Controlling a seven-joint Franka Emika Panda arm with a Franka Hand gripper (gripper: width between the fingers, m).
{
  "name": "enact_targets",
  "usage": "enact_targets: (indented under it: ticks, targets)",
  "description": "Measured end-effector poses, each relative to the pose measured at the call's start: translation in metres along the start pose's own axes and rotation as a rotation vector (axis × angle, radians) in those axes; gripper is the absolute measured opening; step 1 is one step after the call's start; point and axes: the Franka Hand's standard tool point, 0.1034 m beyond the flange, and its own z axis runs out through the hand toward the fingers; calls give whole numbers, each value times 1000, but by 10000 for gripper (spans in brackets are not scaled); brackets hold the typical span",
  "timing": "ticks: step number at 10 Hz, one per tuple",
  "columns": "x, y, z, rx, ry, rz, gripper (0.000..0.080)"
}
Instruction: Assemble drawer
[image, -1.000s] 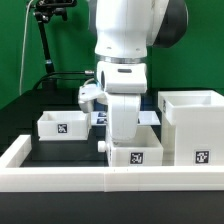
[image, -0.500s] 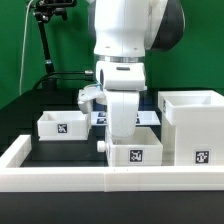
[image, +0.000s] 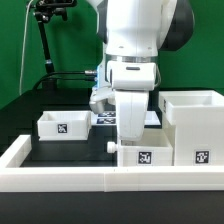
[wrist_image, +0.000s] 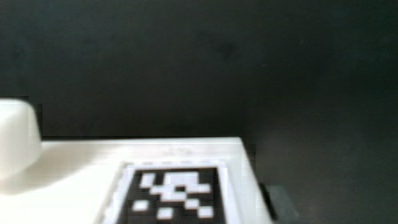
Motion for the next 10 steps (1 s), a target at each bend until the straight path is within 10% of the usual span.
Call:
enact_targets:
  ticks: [10]
  targets:
    - [7, 2, 4, -13, -3, -11, 42]
